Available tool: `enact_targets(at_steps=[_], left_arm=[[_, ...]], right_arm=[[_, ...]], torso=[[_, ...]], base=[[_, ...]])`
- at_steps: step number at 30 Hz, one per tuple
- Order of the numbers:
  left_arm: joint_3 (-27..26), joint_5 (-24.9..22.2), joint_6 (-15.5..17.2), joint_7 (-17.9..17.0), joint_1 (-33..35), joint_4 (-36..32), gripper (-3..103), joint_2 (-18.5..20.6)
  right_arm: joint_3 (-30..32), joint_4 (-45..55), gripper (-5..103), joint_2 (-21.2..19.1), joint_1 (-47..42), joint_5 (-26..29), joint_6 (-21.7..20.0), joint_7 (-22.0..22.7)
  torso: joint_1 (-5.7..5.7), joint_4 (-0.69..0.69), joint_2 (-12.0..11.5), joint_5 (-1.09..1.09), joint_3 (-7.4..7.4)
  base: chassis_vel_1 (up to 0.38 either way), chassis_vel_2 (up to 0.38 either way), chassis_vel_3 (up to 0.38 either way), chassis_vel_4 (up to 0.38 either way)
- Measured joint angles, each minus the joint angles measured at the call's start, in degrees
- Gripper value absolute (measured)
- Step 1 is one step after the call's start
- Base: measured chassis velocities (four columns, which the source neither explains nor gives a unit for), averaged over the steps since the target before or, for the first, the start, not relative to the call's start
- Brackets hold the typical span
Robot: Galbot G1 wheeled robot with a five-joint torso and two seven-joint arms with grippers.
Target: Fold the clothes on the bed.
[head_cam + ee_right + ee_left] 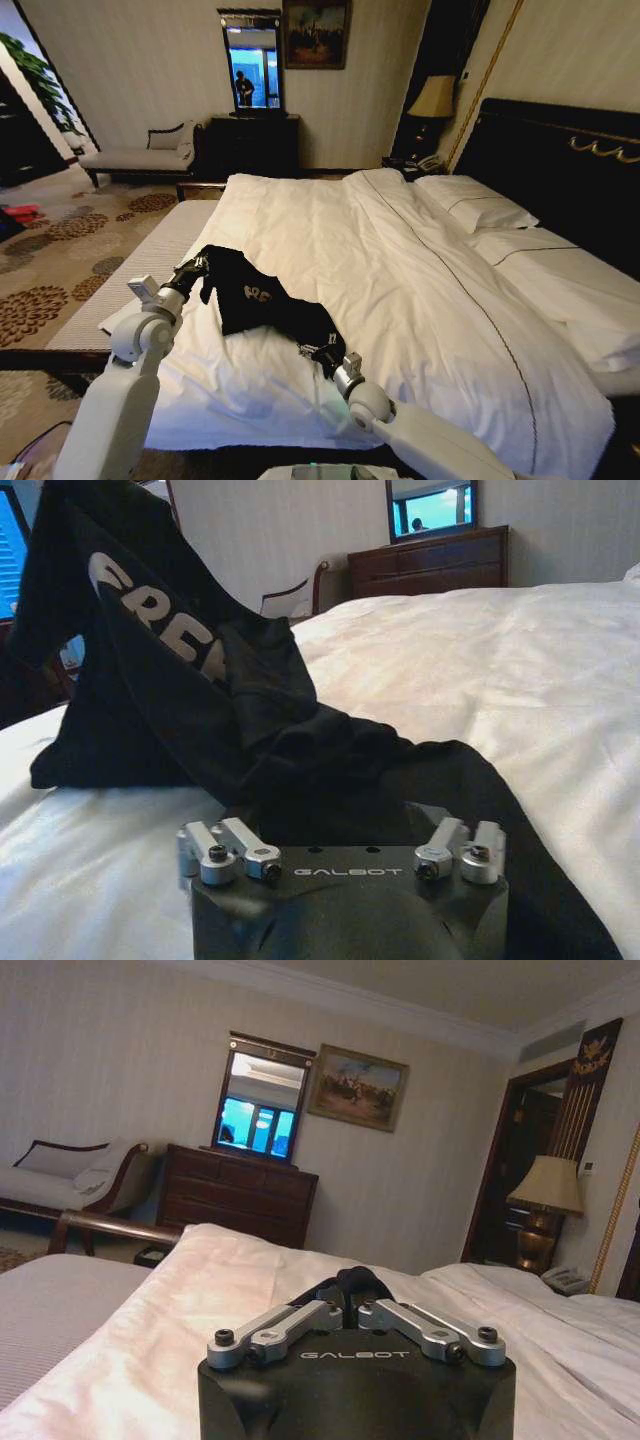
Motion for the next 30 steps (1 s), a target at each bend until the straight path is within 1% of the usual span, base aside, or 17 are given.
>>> enact_targets(at_steps=[1, 3, 4, 7, 8, 9, 10, 12, 13, 15, 16, 18, 19, 21, 24, 27, 30], left_arm=[[-0.04, -0.05, 0.01, 0.0, 0.0, 0.0, 2, 0.03], [-0.11, -0.08, 0.01, -0.01, 0.01, 0.0, 2, 0.1], [-0.11, -0.08, 0.01, -0.01, 0.01, 0.0, 2, 0.1], [-0.12, -0.08, 0.01, -0.01, -0.01, 0.27, 2, 0.12], [-0.12, -0.08, 0.01, -0.01, -0.01, 0.27, 2, 0.12], [-0.11, -0.08, 0.01, -0.01, -0.09, 0.38, 2, 0.12], [-0.08, -0.08, 0.01, -0.01, -0.16, 0.48, 2, 0.12], [-0.03, -0.03, -0.03, -0.01, -0.26, 0.8, 2, 0.1], [-0.03, -0.03, -0.03, -0.01, -0.26, 0.8, 2, 0.1], [-0.03, 0.03, -0.17, -0.01, -0.38, 1.24, 2, 0.07], [-0.08, 0.03, -0.22, -0.01, -0.47, 1.43, 2, 0.05], [-0.23, -0.15, -0.27, -0.11, -0.65, 1.65, 2, 0.05], [-0.23, -0.15, -0.27, -0.11, -0.65, 1.65, 2, 0.05], [-0.37, -0.47, -0.3, -0.22, -0.78, 1.67, 2, 0.07], [-0.53, -1.18, -0.32, -0.36, -0.97, 1.54, 2, 0.27], [-0.66, -1.44, -0.32, -0.46, -1.09, 1.41, 2, 0.4], [-0.81, -1.54, -0.32, -0.48, -1.1, 1.34, 2, 0.42]], right_arm=[[0.11, -0.08, 78, 0.06, 0.0, 0.05, 0.0, -0.06], [0.43, -0.13, 67, 0.16, -0.08, 0.26, 0.01, -0.32], [0.43, -0.13, 67, 0.16, -0.08, 0.26, 0.01, -0.32], [0.86, -0.26, 51, 0.17, -0.29, 0.49, 0.34, -1.01], [0.86, -0.26, 51, 0.17, -0.29, 0.49, 0.34, -1.01], [1.03, -0.27, 45, 0.14, -0.33, 0.59, 0.6, -1.25], [1.2, -0.27, 45, 0.12, -0.35, 0.69, 0.85, -1.53], [1.69, -0.24, 35, 0.06, -0.38, 1.08, 1.54, -2.38], [1.69, -0.24, 35, 0.06, -0.38, 1.08, 1.54, -2.38], [2.36, 0.03, 24, 0.02, -0.44, 1.71, 2.48, -3.77], [2.81, 0.22, 24, -0.01, -0.48, 2.01, 3.08, -4.6], [3.91, 0.77, 13, -0.04, -0.54, 2.95, 4.41, -6.24], [3.91, 0.77, 13, -0.04, -0.54, 2.95, 4.41, -6.24], [4.97, 1.29, 3, 0.05, -0.58, 4.31, 5.66, -7.51], [7.05, 1.98, 0, 0.63, -0.25, 6.75, 7.52, -9.43], [7.96, 2.34, 0, 0.89, 0.34, 8.09, 7.87, -9.68], [8.13, 2.36, 0, 0.82, 0.47, 8.29, 7.87, -9.68]], torso=[[0.0, 0.0, 0.0, 0.0, 0.0], [0.0, 0.0, 0.0, 0.0, 0.0], [0.0, 0.0, 0.0, 0.0, 0.0], [0.0, 0.0, 0.0, 0.0, 0.0], [0.0, 0.0, 0.0, 0.0, 0.0], [0.0, 0.0, -0.01, 0.0, 0.0], [0.0, 0.0, -0.01, 0.0, 0.0], [0.0, 0.0, 0.0, 0.0, 0.0], [0.0, 0.0, 0.0, 0.0, 0.0], [0.0, 0.0, -0.01, 0.0, 0.0], [0.0, 0.0, 0.0, 0.0, 0.0], [0.0, 0.0, -0.01, 0.0, 0.0], [0.0, 0.0, -0.01, 0.0, 0.0], [0.0, 0.0, -0.01, 0.0, 0.0], [0.0, 0.0, -0.01, 0.0, 0.0], [0.0, 0.01, -0.01, 0.0, 0.0], [0.0, 0.0, -0.01, 0.0, 0.0]], base=[[0.0, 0.0, 0.0, 0.0], [0.0, 0.0, 0.0, 0.0], [0.0, 0.0, 0.0, 0.0], [0.0, 0.0, 0.0, 0.0], [0.0, 0.0, 0.0, 0.0], [0.0, 0.0, 0.0, 0.0], [0.0, 0.0, 0.0, 0.0], [0.0, 0.0, 0.0, 0.0], [0.0, 0.0, 0.0, 0.0], [0.0, 0.0, 0.0, 0.0], [0.0, 0.0, 0.0, 0.0], [0.0, 0.0, 0.0, 0.0], [0.0, 0.0, 0.0, 0.0], [0.0, 0.0, 0.0, 0.0], [0.0, 0.0, 0.0, 0.0], [0.0, 0.0, 0.0, 0.0], [0.0, 0.0, 0.0, 0.0]])
